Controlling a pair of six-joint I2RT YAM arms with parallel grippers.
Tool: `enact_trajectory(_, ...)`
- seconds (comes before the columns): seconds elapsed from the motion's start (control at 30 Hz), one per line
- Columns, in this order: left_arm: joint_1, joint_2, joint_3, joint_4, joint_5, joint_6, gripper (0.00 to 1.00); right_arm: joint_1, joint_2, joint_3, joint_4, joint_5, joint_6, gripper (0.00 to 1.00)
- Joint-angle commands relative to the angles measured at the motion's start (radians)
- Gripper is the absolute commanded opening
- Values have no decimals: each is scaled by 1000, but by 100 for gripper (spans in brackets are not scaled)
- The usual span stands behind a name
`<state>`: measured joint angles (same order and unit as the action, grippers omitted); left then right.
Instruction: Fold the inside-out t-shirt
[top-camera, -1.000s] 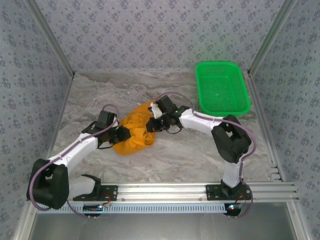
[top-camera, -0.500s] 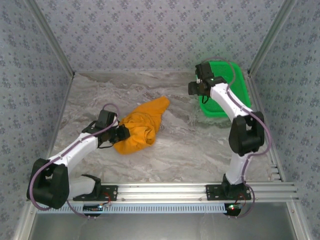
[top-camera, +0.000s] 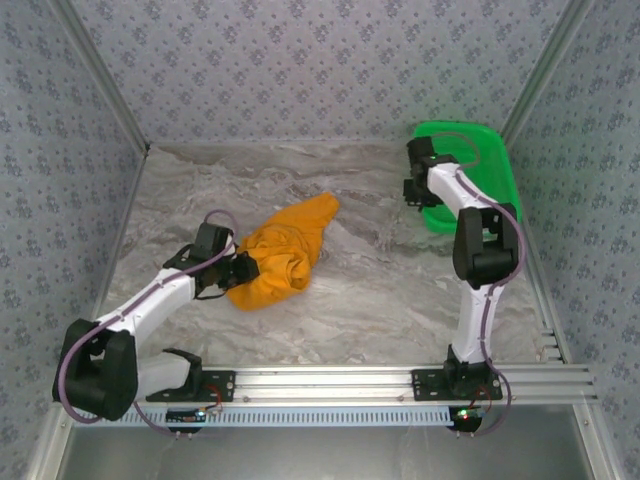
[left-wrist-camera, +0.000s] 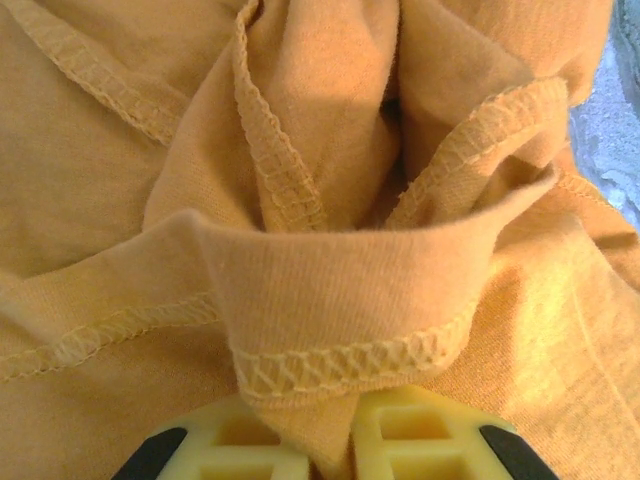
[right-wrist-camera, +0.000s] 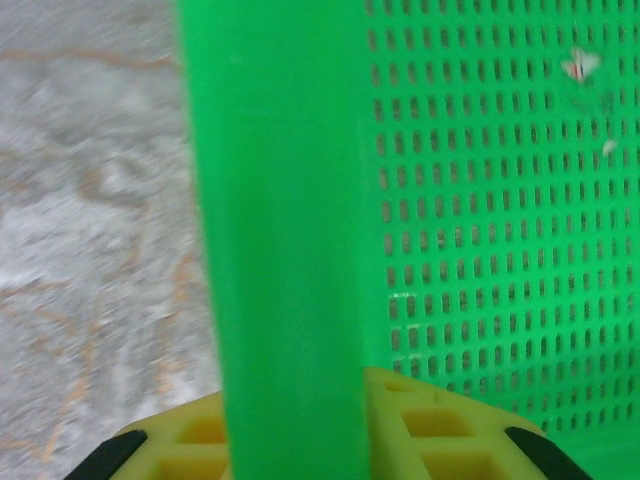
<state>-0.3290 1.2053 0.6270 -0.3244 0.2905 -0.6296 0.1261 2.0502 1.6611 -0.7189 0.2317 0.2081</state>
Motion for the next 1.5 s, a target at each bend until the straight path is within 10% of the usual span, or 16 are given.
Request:
enact_trajectory(0.0,4,29,21,12,18,16,14,-42,-39,4,4,-15,-50,26)
enact_trajectory(0.3,4,35,59,-27,31,25,33,-26,-92,41,-72,-27,-27,55)
enact_trajectory(0.5,31,-105,108,-218,-79,41,43,191,-288,-8,-113,-125,-75,62)
enact_trajectory(0.8,71,-236,41,-299,-54,15,25,541,-246,-144,56,-403,11,65)
enact_trajectory(0.93,71,-227,15,-187,44,-40,42,588,-143,-177,143,-609,73,66)
enact_trajectory(1.07,67,-161,10,-93,91,-63,57,605,-90,-194,204,-811,101,55)
enact_trajectory(1.17,66,-82,18,-34,87,-62,55,600,-77,-172,221,-874,141,25)
enact_trajectory(1.23,65,-27,27,14,94,-74,40,582,-95,-157,234,-879,161,3)
enact_trajectory(1.37,65,69,151,59,173,-46,0,512,-211,-83,232,-770,168,0)
enact_trajectory(1.47,61,113,359,-22,208,43,0,465,-293,45,190,-619,133,0)
